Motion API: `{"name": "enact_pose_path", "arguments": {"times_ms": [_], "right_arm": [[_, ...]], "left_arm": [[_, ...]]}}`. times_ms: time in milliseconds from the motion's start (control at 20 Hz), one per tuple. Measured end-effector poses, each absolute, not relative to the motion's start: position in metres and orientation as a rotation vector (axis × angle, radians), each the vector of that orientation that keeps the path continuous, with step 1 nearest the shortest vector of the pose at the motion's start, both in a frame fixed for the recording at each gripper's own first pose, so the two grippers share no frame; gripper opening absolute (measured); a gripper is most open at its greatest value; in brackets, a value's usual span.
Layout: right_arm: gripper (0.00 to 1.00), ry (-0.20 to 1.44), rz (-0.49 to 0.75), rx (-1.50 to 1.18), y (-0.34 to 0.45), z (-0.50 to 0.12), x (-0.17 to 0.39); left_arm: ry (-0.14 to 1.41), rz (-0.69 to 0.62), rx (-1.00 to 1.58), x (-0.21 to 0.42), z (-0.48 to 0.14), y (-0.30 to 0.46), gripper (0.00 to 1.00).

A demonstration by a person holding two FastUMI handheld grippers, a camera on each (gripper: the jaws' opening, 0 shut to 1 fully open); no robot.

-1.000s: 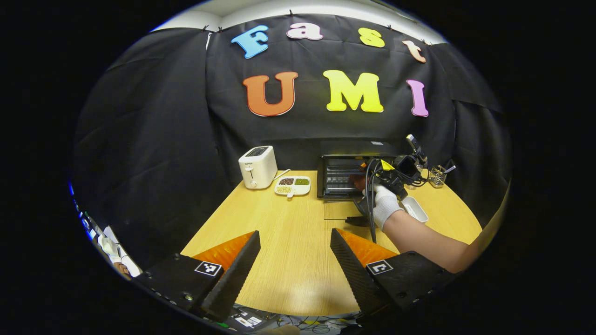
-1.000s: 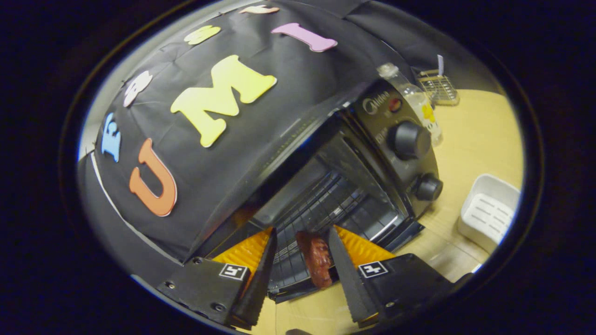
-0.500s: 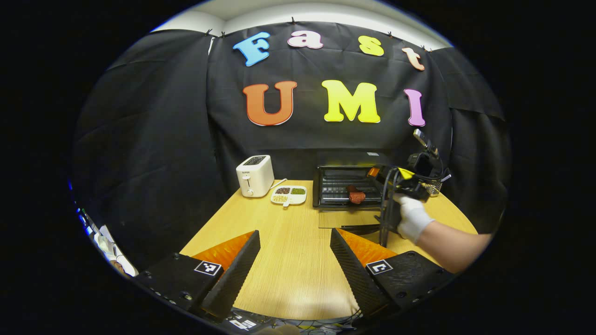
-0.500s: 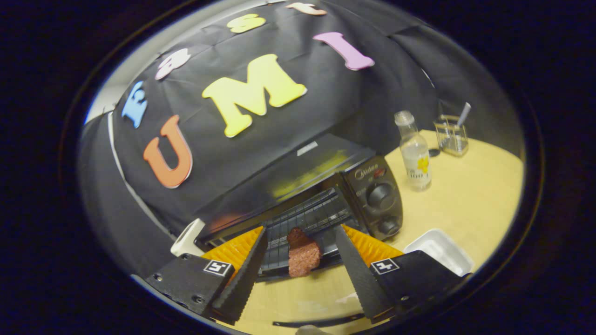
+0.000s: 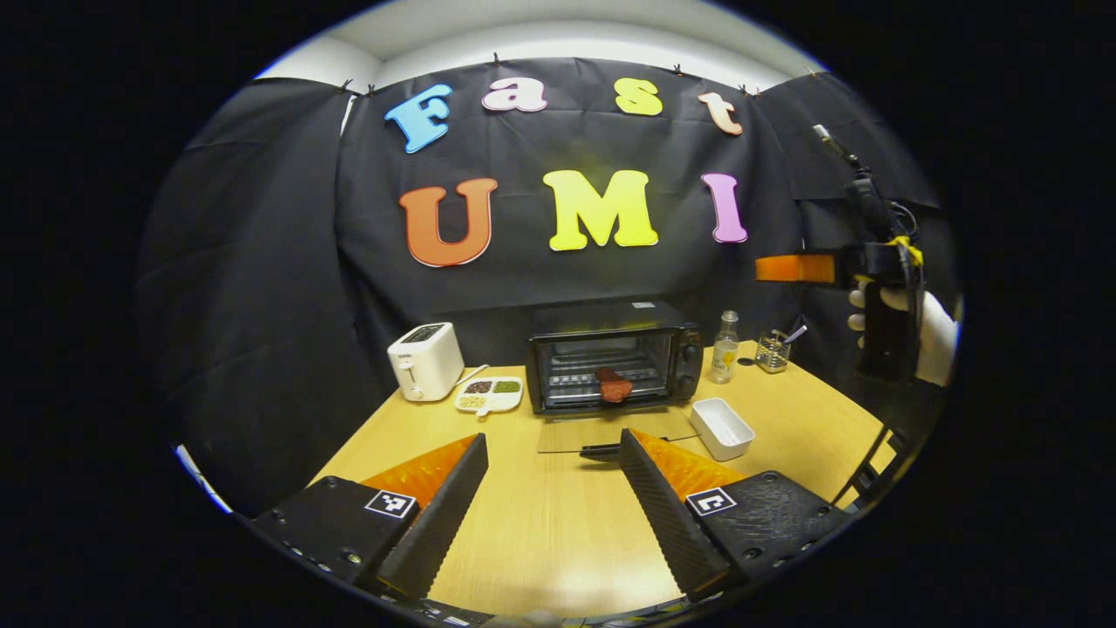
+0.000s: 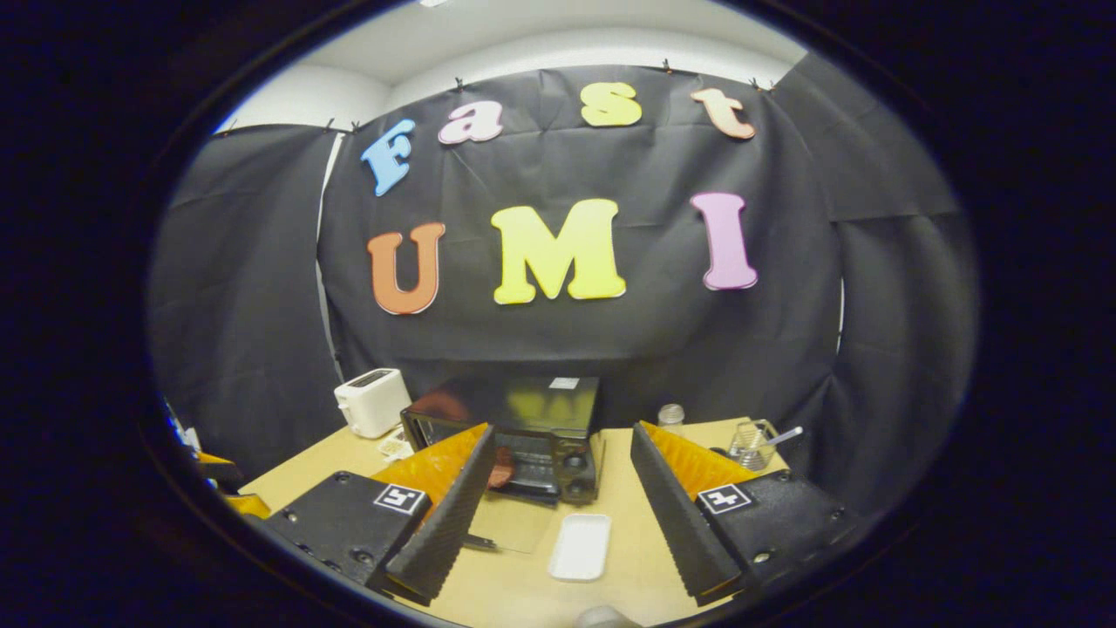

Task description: Open the electric oven with the left hand, put the food in, and close the electric oven.

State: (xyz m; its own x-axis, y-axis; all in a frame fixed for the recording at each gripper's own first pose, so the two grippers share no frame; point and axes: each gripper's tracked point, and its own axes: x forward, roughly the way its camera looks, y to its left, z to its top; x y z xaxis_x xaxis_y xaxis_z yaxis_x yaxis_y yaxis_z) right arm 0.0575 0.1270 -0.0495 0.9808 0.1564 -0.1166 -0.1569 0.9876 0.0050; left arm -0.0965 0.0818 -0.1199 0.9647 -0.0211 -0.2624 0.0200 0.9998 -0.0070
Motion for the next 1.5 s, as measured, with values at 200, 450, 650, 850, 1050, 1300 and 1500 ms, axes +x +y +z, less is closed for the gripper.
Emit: {"name": "enact_pose_path", "arguments": {"times_ms": [200, 450, 650, 850, 1050, 1300, 1500], "right_arm": [[0.96, 0.093, 0.117, -0.061, 0.052, -0.038, 0.014], [0.98, 0.177, 0.171, -0.067, -0.017, -0.053, -0.023], [0.98, 0.217, 0.147, -0.072, -0.058, -0.065, -0.035], [0.96, 0.208, 0.05, -0.057, -0.077, -0.059, -0.038], [0.96, 0.212, -0.017, -0.028, -0.062, -0.057, -0.043], [0.99, 0.236, -0.113, -0.015, -0.046, -0.064, -0.046], [0.99, 0.26, -0.14, -0.035, -0.032, -0.071, -0.047]], "left_arm": [[0.288, -0.026, 0.0, -0.077, -0.137, 0.035, 0.97], [0.357, 0.047, 0.004, -0.07, -0.181, -0.013, 0.97], [0.421, 0.047, 0.0, -0.052, -0.223, -0.04, 0.97], [0.452, 0.015, 0.013, -0.014, -0.256, -0.035, 0.97], [0.492, 0.003, 0.002, 0.017, -0.284, -0.016, 0.96], [0.527, -0.07, -0.007, 0.047, -0.316, -0.012, 0.97], [0.54, -0.09, 0.005, 0.06, -0.328, -0.007, 0.97]]}}
